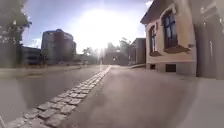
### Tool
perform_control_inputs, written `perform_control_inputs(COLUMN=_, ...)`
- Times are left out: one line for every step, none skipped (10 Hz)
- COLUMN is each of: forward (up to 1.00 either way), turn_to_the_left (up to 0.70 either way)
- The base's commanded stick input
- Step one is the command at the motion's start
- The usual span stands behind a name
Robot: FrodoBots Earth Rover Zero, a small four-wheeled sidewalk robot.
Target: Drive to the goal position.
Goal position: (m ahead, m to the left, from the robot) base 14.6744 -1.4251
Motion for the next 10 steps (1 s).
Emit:
perform_control_inputs(forward=0.70, turn_to_the_left=-0.14)
perform_control_inputs(forward=0.70, turn_to_the_left=-0.14)
perform_control_inputs(forward=0.70, turn_to_the_left=-0.14)
perform_control_inputs(forward=0.70, turn_to_the_left=-0.14)
perform_control_inputs(forward=0.70, turn_to_the_left=-0.14)
perform_control_inputs(forward=0.70, turn_to_the_left=-0.14)
perform_control_inputs(forward=0.70, turn_to_the_left=-0.14)
perform_control_inputs(forward=0.70, turn_to_the_left=-0.14)
perform_control_inputs(forward=0.70, turn_to_the_left=-0.14)
perform_control_inputs(forward=0.70, turn_to_the_left=-0.14)
